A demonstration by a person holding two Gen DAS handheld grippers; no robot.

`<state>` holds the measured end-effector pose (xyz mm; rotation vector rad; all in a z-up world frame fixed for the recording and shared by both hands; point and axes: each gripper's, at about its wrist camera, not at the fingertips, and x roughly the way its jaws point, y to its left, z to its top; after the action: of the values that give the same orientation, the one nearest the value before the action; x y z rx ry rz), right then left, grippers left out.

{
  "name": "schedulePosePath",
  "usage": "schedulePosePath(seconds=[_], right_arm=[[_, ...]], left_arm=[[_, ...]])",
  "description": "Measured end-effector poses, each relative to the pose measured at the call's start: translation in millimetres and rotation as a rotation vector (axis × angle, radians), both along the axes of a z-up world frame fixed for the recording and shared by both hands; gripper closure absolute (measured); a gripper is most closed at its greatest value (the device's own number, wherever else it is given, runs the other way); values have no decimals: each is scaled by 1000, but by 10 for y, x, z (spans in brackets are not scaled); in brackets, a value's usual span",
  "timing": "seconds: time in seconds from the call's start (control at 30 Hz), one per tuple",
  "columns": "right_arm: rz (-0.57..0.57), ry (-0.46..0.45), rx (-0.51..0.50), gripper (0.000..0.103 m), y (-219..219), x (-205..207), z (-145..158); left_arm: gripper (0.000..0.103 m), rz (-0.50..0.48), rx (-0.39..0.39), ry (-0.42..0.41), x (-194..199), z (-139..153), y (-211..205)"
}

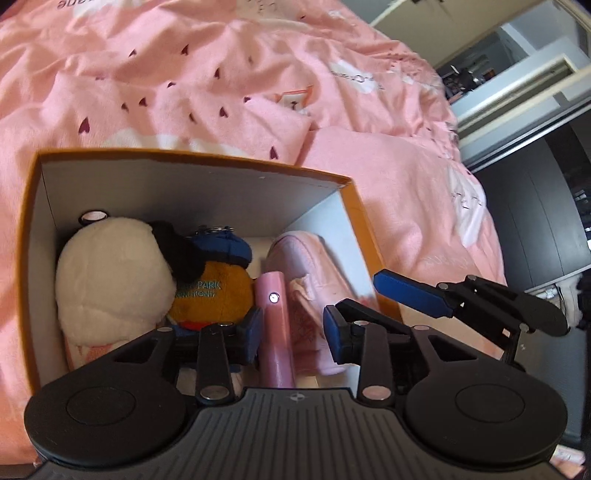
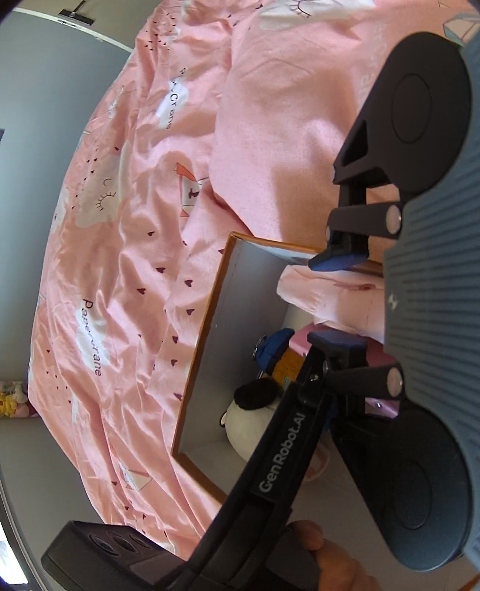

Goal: Organize objects

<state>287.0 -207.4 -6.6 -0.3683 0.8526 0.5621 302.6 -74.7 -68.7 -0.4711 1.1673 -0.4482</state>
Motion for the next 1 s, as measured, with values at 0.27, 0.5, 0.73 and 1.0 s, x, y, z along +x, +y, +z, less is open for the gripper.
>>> schedulePosePath(seconds=[0.27, 0.5, 0.73, 1.0], right_arm=[[187, -54, -166, 66, 63, -426, 80], [395, -106, -366, 66, 173, -663, -123], [492, -176, -518, 66, 201, -642, -345], [503, -263, -529, 76, 174, -574, -446]], left_arm=[[62, -254, 183, -162, -387, 292, -95], [62, -449, 345, -251, -703, 148, -366], [63, -523, 447, -312, -777, 12, -547], [83, -420, 377, -285, -510, -65, -575]])
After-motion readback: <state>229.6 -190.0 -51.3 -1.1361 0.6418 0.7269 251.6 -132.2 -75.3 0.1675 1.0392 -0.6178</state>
